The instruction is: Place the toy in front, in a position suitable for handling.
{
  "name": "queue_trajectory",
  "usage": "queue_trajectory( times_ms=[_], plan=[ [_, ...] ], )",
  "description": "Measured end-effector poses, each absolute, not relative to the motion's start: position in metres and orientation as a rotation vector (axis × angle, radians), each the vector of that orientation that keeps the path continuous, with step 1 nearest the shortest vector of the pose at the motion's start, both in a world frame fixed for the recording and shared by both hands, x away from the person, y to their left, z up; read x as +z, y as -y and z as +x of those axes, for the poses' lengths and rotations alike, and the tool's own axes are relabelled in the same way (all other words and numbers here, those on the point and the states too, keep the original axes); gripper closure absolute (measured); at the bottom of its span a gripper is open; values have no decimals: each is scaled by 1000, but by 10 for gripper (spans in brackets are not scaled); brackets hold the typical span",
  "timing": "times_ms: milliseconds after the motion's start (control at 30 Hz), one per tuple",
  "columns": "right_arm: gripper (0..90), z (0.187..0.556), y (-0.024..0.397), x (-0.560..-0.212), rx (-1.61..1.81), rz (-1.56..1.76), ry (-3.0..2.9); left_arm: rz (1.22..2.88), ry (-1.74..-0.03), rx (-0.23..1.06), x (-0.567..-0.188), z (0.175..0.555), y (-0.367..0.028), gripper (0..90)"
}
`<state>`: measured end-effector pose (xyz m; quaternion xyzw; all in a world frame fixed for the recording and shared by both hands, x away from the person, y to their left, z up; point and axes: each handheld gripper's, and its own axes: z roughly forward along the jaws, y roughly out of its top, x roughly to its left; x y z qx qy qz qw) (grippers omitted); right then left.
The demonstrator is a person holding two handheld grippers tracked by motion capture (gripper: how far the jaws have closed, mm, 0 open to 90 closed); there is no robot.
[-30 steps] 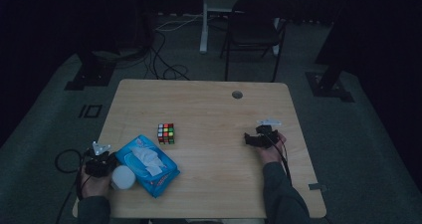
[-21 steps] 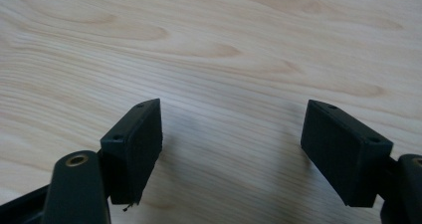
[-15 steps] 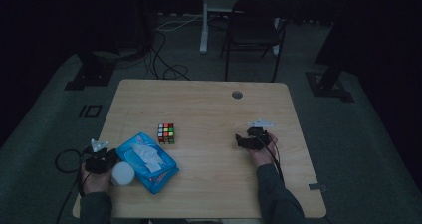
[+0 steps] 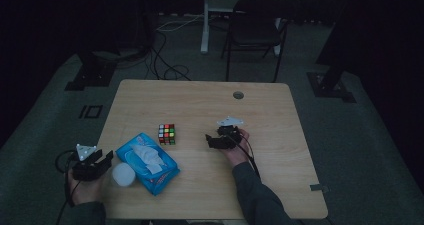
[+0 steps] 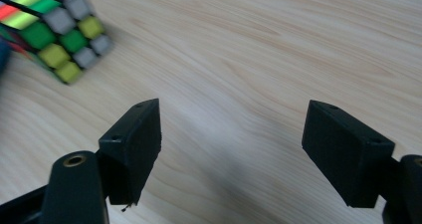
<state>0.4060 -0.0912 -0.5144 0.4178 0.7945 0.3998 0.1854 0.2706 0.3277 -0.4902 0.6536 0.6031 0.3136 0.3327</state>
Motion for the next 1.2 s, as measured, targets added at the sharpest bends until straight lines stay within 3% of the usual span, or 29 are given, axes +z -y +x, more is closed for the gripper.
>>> queue_trajectory(
  times_ms=[300, 600, 1200],
  plan=[
    [202, 407, 41, -500, 1184, 1098, -2285, 1850, -1288, 801, -468, 240, -253, 609],
    [177, 412, -8, -492, 1205, 1041, -2316, 1985, -1033, 701, -476, 220, -183, 785],
    [120, 432, -95, -498, 1066, 1098, -2348, 2054, -1032, 637, -502, 224, -168, 808]
  ],
)
